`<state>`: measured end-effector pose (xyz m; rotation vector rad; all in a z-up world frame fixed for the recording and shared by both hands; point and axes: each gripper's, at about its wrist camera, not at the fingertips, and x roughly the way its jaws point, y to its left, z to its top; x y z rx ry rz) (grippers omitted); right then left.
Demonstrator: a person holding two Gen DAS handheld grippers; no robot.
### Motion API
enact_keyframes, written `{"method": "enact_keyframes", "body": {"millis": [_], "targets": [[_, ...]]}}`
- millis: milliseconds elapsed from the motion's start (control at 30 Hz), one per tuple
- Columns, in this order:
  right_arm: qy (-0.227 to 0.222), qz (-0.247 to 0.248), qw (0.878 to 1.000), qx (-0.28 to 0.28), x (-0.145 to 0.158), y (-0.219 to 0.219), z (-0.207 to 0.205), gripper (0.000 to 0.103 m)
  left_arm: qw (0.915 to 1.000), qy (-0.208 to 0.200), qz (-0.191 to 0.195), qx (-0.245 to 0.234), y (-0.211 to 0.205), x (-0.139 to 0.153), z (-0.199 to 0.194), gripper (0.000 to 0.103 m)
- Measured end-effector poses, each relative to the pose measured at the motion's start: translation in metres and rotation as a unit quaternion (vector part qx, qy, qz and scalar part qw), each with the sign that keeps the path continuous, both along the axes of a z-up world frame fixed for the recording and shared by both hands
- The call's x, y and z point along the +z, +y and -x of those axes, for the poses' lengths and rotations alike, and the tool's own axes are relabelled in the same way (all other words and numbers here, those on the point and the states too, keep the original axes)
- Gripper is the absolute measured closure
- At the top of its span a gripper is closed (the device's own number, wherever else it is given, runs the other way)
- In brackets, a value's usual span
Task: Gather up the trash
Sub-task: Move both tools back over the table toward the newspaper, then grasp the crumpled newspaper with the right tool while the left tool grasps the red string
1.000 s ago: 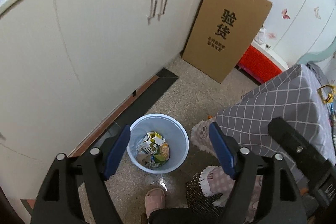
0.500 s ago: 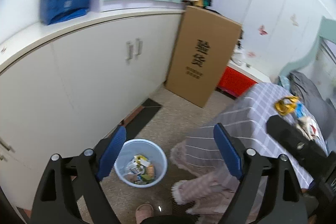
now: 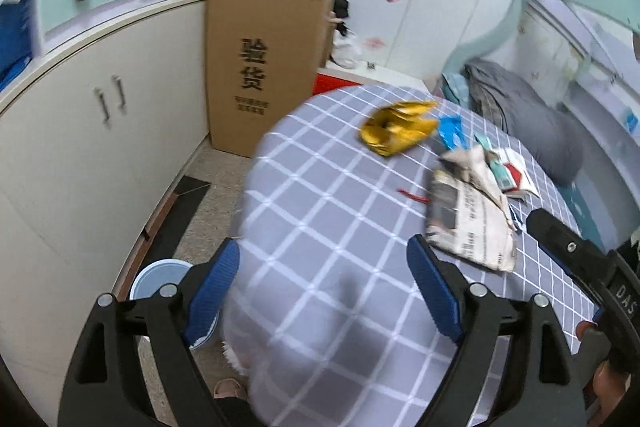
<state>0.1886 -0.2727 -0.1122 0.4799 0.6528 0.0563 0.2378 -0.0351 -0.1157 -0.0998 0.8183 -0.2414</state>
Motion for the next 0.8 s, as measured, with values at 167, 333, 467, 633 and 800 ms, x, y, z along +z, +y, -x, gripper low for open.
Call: {"method": "enact_keyframes", "body": {"millis": [167,333,467,633,800], "targets": [[0.034,-0.044,0.998,0.003,-0.024,-0.03,-0.016,0.02,0.9999,-0.001,-0.013,-0.011,-0.032,-0.001,-0.006,0.019],[0.051,-0.062,0.996,0.034,-0.034,-0.028,-0.04,0.02,0.9995,0.0,-0.029,-0.012,-0.039,-0.002,-0.01,0.019],[0.054,-0.044,0.997,0.039,-0.034,-0.024,-0.053,0.02,0.9993,0.002,-0.037,-0.01,-0.036,-0.004,-0.013,0.019],[0.071,0.0,0.997,0.035,-0.035,-0.018,-0.06,0.07,0.9993,0.008,-0.037,-0.003,-0.03,-0.007,-0.019,0.019],[0.03,0.006,0.999,0.038,-0.024,-0.019,-0.051,0.09,0.9995,0.011,-0.031,-0.003,-0.029,-0.009,-0.021,0.019]]}}
